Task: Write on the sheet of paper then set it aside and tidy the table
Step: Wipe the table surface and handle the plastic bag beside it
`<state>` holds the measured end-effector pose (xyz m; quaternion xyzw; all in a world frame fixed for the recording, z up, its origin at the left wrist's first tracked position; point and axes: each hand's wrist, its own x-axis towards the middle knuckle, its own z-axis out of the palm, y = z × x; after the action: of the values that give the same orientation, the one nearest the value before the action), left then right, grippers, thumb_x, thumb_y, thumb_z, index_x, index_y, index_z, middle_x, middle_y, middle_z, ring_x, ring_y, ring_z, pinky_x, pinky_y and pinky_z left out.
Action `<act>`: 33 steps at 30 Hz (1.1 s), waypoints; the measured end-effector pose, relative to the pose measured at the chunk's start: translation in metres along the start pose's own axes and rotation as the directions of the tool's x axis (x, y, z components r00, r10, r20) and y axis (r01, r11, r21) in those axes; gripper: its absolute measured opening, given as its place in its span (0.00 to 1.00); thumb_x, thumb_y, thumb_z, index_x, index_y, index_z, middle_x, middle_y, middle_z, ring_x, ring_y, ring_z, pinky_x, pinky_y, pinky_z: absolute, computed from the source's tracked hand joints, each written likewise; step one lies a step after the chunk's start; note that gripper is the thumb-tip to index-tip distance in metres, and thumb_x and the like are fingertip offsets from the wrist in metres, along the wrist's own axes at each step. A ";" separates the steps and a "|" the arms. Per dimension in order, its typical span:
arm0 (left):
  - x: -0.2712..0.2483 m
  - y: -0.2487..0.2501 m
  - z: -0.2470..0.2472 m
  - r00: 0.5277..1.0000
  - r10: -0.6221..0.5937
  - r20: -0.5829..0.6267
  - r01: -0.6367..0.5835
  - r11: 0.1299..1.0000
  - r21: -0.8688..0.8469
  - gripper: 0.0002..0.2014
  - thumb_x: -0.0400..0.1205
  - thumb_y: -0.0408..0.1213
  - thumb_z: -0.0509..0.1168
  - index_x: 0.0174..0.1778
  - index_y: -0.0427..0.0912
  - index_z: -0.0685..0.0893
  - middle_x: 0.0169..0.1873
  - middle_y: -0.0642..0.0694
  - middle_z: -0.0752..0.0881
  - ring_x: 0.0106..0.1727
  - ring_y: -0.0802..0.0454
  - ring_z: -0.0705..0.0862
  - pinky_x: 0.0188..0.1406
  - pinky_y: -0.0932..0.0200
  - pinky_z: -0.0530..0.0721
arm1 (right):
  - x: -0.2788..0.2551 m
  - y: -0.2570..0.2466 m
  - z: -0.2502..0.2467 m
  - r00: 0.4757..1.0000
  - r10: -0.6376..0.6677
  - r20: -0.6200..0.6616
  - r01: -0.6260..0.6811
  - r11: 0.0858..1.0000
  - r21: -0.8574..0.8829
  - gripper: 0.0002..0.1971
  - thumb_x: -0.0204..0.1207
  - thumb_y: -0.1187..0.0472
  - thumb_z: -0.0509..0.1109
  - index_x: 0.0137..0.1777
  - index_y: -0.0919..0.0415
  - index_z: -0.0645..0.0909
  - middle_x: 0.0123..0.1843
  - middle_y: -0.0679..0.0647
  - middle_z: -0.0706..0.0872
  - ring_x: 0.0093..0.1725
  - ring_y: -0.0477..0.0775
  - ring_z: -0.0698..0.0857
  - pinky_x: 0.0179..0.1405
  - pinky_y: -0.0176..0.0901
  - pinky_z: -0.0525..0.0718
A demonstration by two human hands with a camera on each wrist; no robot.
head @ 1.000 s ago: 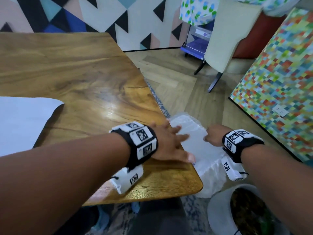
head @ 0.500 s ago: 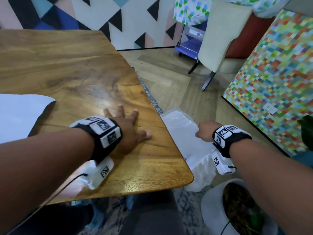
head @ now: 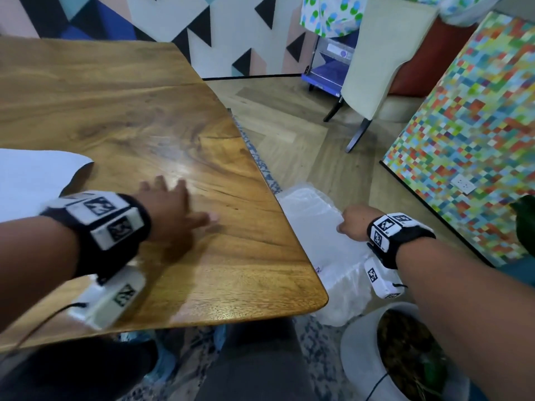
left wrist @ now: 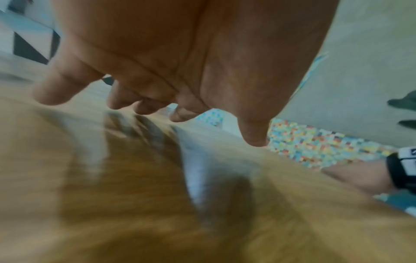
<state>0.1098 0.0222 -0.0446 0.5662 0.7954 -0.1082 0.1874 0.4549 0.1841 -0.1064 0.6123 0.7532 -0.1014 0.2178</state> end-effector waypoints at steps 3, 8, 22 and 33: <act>-0.007 -0.025 0.004 0.998 -0.050 0.042 0.049 0.999 0.023 0.70 0.55 0.86 0.40 0.90 0.44 0.46 0.88 0.30 0.45 0.88 0.26 0.49 0.84 0.29 0.59 | 0.000 0.000 0.002 1.000 0.004 0.005 -0.004 1.000 0.007 0.13 0.78 0.52 0.66 0.42 0.62 0.79 0.44 0.58 0.83 0.47 0.62 0.85 0.42 0.44 0.79; -0.022 0.038 0.028 0.998 0.067 0.004 -0.067 0.997 0.031 0.65 0.65 0.88 0.39 0.89 0.45 0.37 0.87 0.35 0.32 0.88 0.29 0.38 0.82 0.21 0.51 | -0.001 -0.008 0.005 1.000 0.022 0.000 -0.022 1.000 0.023 0.15 0.78 0.52 0.66 0.34 0.60 0.75 0.35 0.55 0.80 0.42 0.61 0.84 0.37 0.43 0.77; -0.099 0.080 0.055 0.889 0.458 -0.013 -0.452 0.871 -0.194 0.51 0.74 0.81 0.43 0.90 0.55 0.46 0.89 0.45 0.36 0.89 0.44 0.35 0.87 0.35 0.46 | -0.005 -0.003 0.000 1.000 0.001 0.004 -0.001 1.000 -0.006 0.14 0.80 0.50 0.66 0.45 0.63 0.80 0.44 0.59 0.83 0.46 0.62 0.85 0.41 0.45 0.80; -0.095 -0.028 0.084 0.985 -0.118 -0.129 0.098 0.984 -0.146 0.60 0.70 0.84 0.35 0.89 0.43 0.37 0.88 0.34 0.35 0.88 0.32 0.36 0.85 0.31 0.43 | -0.013 0.002 0.006 1.000 0.016 0.013 -0.016 1.000 0.026 0.14 0.80 0.51 0.66 0.42 0.63 0.78 0.42 0.57 0.82 0.45 0.60 0.85 0.39 0.43 0.79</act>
<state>0.1260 -0.1008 -0.0821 0.5138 0.8415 -0.0234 0.1653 0.4601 0.1705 -0.1056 0.6205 0.7455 -0.1134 0.2154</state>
